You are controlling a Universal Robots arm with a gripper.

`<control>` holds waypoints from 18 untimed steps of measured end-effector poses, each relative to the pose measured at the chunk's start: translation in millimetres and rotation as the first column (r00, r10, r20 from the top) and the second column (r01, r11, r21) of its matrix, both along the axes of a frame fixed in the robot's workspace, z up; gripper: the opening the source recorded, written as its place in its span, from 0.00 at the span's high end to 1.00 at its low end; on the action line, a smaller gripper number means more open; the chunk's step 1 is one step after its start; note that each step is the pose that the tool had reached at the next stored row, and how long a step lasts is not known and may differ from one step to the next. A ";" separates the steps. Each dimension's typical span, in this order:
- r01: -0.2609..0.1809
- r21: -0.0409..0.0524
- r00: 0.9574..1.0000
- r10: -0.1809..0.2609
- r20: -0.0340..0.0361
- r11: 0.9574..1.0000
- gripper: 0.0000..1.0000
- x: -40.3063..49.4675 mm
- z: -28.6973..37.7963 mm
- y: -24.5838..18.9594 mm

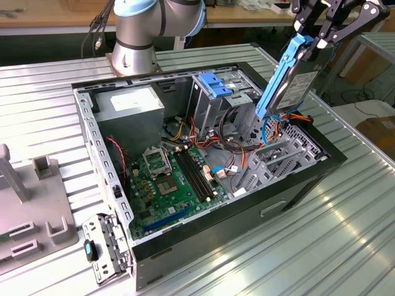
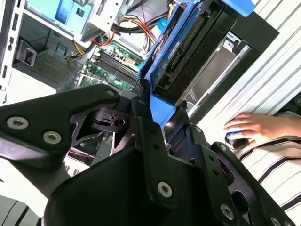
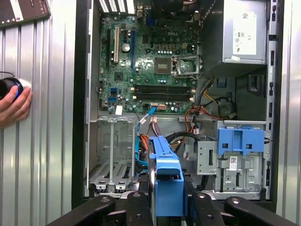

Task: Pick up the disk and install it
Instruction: 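Insert the disk into the insertion slot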

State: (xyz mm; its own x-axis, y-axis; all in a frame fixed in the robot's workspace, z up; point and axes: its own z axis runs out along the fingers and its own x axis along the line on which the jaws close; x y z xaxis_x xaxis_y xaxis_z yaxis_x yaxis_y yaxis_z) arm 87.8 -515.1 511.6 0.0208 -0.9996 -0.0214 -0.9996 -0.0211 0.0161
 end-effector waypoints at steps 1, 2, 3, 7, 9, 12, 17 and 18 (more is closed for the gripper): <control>0.000 0.000 1.000 0.000 0.000 1.000 0.64 0.0 0.1 -2.3; 0.000 0.000 1.000 0.000 0.000 1.000 0.64 0.1 0.0 -10.1; 0.000 0.000 1.000 0.000 0.000 1.000 0.64 0.1 0.0 -16.8; 0.000 0.000 1.000 0.000 0.000 1.000 0.64 0.1 0.0 -45.8; 0.000 0.000 1.000 0.000 0.000 1.000 0.64 0.0 -0.2 -61.7; 0.000 0.000 1.000 0.000 0.006 1.000 0.64 -1.0 -4.1 -64.6; 0.000 0.000 1.000 0.000 0.017 1.000 0.64 -7.1 -10.0 -65.3; 0.000 0.000 1.000 0.000 0.017 1.000 0.64 -7.1 -10.1 -65.3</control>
